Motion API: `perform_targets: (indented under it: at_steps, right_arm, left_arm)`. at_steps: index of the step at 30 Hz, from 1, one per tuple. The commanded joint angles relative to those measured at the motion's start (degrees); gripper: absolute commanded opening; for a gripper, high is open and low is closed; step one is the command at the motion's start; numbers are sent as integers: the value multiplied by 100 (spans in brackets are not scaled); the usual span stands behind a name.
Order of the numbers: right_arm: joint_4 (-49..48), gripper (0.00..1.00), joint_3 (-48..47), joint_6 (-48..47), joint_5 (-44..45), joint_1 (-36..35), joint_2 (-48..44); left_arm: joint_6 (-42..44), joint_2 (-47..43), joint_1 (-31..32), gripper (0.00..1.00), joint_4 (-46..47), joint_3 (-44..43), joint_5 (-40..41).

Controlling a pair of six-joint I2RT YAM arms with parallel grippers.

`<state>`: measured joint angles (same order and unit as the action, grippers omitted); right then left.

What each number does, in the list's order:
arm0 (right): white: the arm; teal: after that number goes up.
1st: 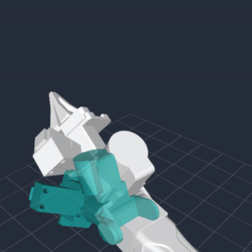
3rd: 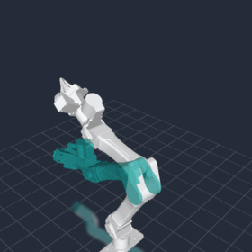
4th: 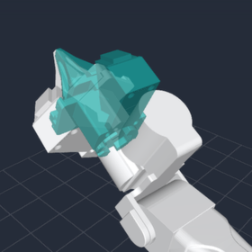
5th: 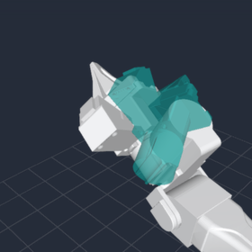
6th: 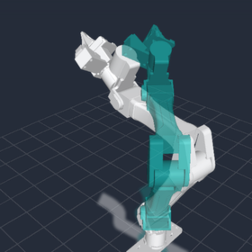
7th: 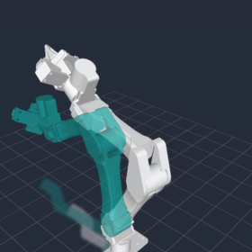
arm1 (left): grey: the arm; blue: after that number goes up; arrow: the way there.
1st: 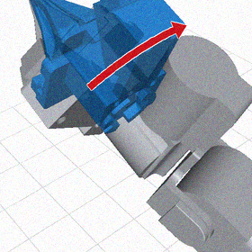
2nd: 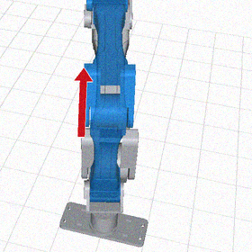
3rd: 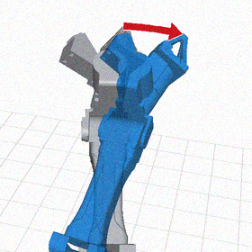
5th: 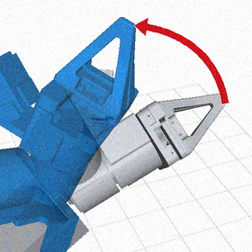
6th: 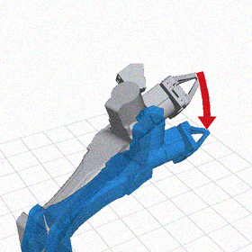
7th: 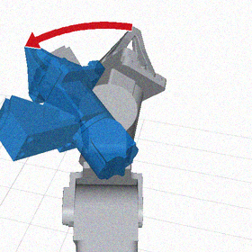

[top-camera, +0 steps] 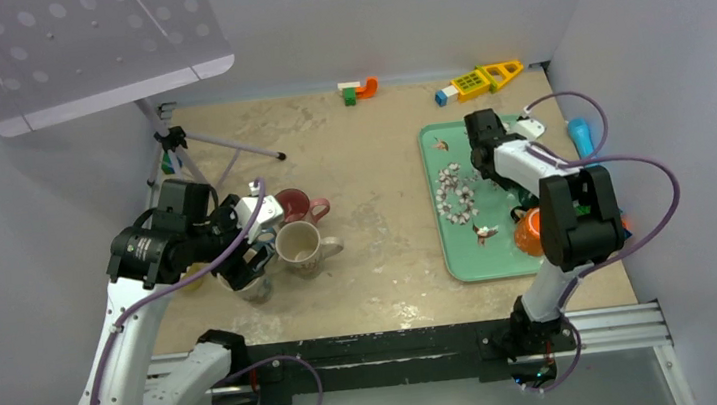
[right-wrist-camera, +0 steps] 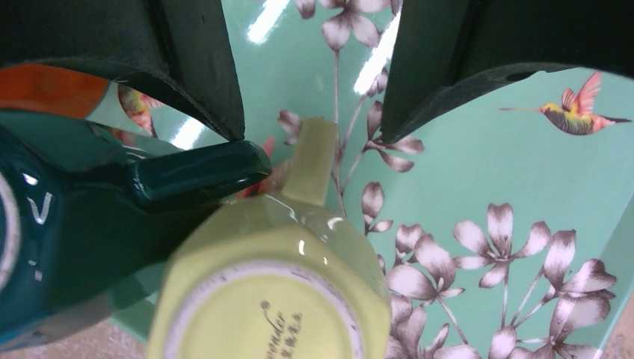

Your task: Turn the mug right side up

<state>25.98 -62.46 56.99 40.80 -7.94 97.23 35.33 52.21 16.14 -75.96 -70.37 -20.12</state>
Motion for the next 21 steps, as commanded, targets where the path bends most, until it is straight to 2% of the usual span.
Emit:
perform_targets:
  at_steps: [1, 7, 14, 21]
  right_arm:
    - [-362, 69, -462, -427, -107, 85, 219]
    - [-84, 68, -698, -218, 51, 101, 345]
    - [365, 62, -1019, 163, -91, 169, 835]
    - [12, 53, -869, -43, -289, 190, 812]
  left_arm:
    - [-71, -7, -23, 85, 129, -42, -184]
    - [-49, -13, -25, 85, 135, -74, -183]
    - [-53, 23, -23, 85, 157, -139, -243]
    - [-32, -2, -23, 85, 225, -129, -332]
